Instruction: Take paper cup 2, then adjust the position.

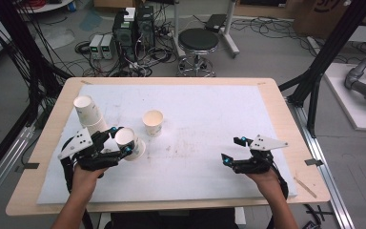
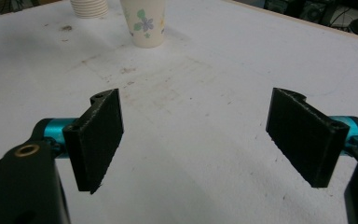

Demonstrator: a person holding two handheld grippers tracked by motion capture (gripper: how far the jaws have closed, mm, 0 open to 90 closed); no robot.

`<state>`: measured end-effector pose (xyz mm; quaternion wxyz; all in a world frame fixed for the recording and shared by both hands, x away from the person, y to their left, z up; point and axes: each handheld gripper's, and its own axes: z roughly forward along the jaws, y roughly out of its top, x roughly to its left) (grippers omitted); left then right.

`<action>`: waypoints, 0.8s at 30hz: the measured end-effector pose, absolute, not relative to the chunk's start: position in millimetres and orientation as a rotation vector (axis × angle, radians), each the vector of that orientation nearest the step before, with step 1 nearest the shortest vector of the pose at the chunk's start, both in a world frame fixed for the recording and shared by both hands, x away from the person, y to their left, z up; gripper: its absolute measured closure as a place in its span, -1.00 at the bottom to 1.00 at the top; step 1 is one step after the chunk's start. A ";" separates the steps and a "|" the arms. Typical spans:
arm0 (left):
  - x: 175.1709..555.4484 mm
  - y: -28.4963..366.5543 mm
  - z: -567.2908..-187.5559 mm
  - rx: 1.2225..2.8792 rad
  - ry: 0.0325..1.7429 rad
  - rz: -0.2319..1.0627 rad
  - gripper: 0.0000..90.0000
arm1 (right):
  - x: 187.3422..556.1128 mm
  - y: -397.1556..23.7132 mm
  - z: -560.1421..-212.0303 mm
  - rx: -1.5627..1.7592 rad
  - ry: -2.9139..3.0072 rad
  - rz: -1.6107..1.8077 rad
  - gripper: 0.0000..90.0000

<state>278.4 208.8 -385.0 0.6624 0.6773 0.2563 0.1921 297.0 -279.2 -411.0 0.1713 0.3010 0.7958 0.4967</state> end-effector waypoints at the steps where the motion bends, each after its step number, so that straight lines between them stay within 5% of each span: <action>1: 278.1 207.8 -385.2 1.532 0.577 0.429 -0.21 | 296.5 -279.0 -410.5 0.851 2.259 1.409 -0.57; 24: 276.3 167.6 -397.8 1.617 0.479 0.264 -0.21 | 293.6 -265.2 -405.6 0.764 2.305 1.489 -0.57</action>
